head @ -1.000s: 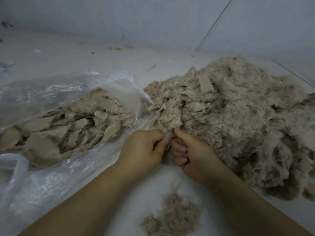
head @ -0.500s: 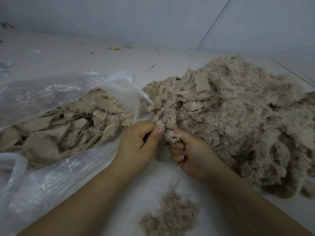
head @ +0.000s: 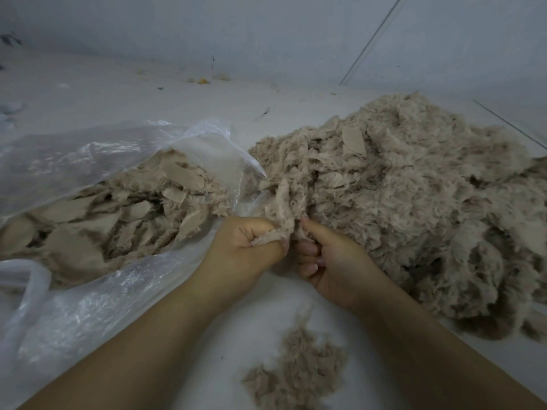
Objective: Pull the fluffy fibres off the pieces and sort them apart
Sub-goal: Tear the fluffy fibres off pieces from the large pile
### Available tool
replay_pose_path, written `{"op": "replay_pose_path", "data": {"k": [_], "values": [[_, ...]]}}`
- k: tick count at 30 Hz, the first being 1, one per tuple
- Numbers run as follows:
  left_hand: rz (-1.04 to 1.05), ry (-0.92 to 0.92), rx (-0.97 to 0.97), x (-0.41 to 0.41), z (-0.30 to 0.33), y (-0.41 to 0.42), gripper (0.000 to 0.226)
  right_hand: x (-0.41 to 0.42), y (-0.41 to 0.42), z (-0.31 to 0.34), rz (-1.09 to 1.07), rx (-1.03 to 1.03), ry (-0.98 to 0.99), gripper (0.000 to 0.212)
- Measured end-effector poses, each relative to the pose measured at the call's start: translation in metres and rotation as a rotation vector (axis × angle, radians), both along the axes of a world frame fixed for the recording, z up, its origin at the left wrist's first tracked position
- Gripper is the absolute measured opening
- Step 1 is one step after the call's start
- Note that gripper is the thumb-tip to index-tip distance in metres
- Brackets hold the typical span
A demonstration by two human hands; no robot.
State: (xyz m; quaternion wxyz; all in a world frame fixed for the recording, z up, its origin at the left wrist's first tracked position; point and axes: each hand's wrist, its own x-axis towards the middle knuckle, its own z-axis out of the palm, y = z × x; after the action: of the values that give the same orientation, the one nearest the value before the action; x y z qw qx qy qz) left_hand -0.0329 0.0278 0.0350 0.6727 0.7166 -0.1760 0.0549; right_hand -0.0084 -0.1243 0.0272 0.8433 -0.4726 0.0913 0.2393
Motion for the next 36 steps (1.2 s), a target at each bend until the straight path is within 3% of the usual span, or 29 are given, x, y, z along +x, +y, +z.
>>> {"op": "replay_pose_path", "data": {"k": [4,7,10,14,20,25,27,31,36], "values": [[-0.03,0.062,0.068,0.003,-0.003,0.0,0.019,-0.001,-0.001,0.002,0.046,0.037,-0.033,0.026],[-0.175,0.116,0.136,0.002,-0.007,-0.002,0.023,-0.003,-0.002,-0.001,0.089,0.03,-0.123,0.019],[-0.198,0.016,0.297,0.001,-0.01,-0.006,0.044,-0.003,-0.001,-0.003,0.08,-0.009,-0.175,0.026],[-0.242,-0.097,0.367,-0.002,-0.004,-0.003,0.042,0.001,-0.001,-0.003,0.005,0.028,-0.112,0.021],[-0.179,-0.22,0.247,-0.001,0.011,0.008,0.037,0.001,0.002,-0.004,-0.041,0.115,-0.055,0.015],[-0.186,-0.19,0.092,-0.006,0.013,0.013,0.038,0.003,0.0,0.0,-0.115,0.138,-0.052,0.045],[-0.086,-0.181,0.079,-0.004,0.009,0.015,0.037,0.003,-0.002,0.001,-0.124,0.118,-0.069,0.053],[0.103,-0.081,0.304,0.008,-0.002,0.01,0.045,0.003,-0.004,-0.001,-0.033,0.061,-0.133,0.023],[0.006,0.054,0.23,0.011,-0.005,0.006,0.013,-0.003,-0.005,-0.009,0.1,-0.123,-0.396,0.019]]}}
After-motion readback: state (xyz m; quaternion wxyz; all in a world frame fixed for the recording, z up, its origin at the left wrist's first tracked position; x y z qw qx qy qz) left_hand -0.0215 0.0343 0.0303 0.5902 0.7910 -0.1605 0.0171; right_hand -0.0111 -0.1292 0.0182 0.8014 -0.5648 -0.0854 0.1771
